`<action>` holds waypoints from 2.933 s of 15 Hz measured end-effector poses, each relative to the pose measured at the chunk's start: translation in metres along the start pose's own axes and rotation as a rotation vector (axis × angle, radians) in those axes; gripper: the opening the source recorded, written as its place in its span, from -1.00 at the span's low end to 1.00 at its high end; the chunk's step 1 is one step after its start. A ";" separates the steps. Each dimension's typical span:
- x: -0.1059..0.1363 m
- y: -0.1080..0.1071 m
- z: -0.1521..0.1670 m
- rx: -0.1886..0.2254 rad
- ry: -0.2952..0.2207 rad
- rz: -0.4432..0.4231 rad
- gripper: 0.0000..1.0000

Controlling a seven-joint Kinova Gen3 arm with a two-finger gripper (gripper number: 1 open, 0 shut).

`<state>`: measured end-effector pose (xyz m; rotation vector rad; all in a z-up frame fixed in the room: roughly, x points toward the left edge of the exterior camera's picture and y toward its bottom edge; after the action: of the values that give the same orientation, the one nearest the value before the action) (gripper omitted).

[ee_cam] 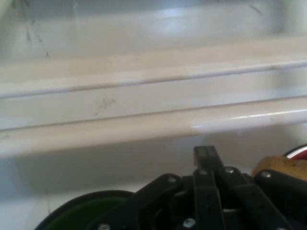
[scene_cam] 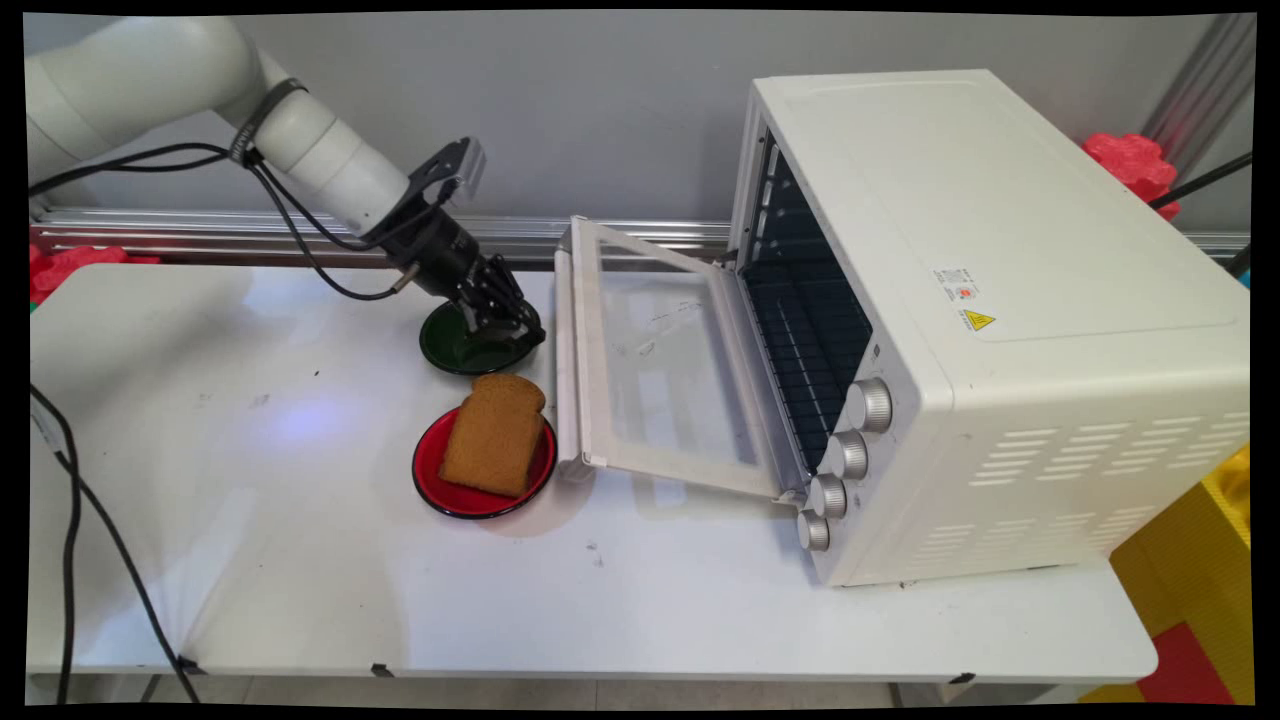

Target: Close the oven

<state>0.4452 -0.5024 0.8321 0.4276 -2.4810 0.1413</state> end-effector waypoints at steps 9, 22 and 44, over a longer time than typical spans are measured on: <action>-0.005 -0.007 0.024 -0.007 -0.006 0.027 -1.00; -0.006 -0.004 0.045 -0.033 0.028 0.043 -1.00; 0.024 0.015 0.008 -0.069 0.260 0.044 -1.00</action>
<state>0.4175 -0.4964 0.8400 0.3043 -2.2325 0.1205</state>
